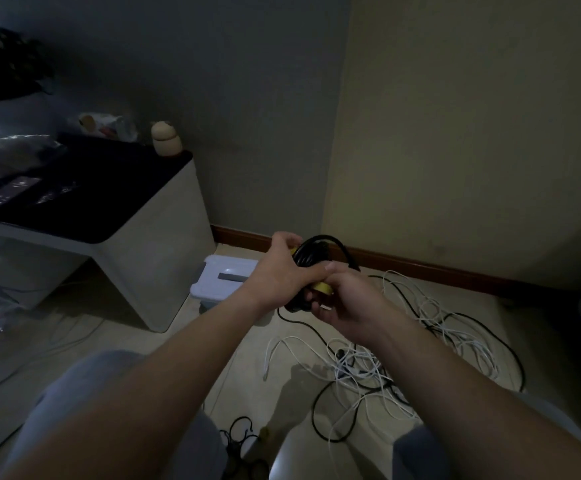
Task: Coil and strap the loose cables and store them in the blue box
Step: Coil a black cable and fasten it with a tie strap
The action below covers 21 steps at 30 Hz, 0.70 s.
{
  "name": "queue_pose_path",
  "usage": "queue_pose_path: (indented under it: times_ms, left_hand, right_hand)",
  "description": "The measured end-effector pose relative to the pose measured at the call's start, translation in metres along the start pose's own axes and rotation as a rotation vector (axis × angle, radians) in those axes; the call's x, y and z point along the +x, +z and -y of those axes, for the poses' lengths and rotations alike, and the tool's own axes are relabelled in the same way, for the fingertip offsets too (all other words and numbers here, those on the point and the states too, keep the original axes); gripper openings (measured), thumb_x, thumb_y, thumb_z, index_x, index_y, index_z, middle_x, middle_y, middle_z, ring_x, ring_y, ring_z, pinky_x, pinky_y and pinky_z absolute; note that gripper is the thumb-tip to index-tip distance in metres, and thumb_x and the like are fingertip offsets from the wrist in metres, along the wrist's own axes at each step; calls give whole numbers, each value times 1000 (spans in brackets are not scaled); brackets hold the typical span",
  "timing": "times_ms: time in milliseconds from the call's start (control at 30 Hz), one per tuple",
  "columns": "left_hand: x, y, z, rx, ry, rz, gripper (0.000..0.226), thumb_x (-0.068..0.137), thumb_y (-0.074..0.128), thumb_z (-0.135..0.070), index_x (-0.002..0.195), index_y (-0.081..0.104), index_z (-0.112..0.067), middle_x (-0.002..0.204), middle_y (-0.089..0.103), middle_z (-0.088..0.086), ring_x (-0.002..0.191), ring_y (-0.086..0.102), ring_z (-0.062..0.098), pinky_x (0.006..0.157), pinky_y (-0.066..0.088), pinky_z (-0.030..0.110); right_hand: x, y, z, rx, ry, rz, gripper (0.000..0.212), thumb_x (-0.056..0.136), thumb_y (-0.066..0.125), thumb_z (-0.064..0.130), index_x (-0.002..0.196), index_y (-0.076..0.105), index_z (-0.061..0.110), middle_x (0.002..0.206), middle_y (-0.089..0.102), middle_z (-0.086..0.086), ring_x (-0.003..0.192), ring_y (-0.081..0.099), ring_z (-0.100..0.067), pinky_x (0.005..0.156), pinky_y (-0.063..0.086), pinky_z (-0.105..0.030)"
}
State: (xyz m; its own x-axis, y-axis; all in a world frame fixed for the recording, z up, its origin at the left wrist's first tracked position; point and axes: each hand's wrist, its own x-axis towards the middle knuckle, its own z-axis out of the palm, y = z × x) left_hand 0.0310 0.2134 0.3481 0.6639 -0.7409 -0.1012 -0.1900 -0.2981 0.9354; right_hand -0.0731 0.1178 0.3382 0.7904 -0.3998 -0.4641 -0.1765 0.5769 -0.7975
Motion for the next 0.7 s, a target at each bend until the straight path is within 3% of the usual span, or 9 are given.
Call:
queue_pose_path:
  times_ms: [100,300,467,600,700]
  left_hand:
    - [0,1,2,40,6,-46,67,75,82,-51,120,41,-22,99,63,-3,64,67,-3,52,54,16]
    - [-2,4,-4,-5,22,-114,53,88,58,-65,114,49,-20,95,65,1,62,66,0,49,48,15]
    - [0,6,-4,20,59,-155,19,104,43,-31,111,54,-16,92,56,-10,70,57,1,56,45,6]
    - [-3,5,-6,-115,29,-67,19,102,47,-38,110,51,-22,91,64,1,63,67,13,59,58,31]
    - [-5,6,-6,-176,30,-11,19,102,50,-39,112,51,-23,93,67,-1,67,69,14,64,60,33]
  right_hand:
    - [0,1,-2,2,-8,16,50,86,39,-9,71,76,20,71,64,-9,58,61,-17,49,47,-24]
    - [0,2,-5,55,-39,89,36,95,44,0,90,73,20,75,65,-3,61,61,-15,51,46,-24]
    - [0,4,-6,88,-42,81,31,99,48,6,80,68,21,73,62,0,56,57,-13,50,45,-23]
    - [0,2,-4,113,-43,42,32,100,45,5,89,70,21,73,64,0,56,58,-11,48,47,-22]
    - [0,-1,-2,123,-49,13,33,101,43,5,98,71,21,75,67,0,57,57,-11,47,47,-22]
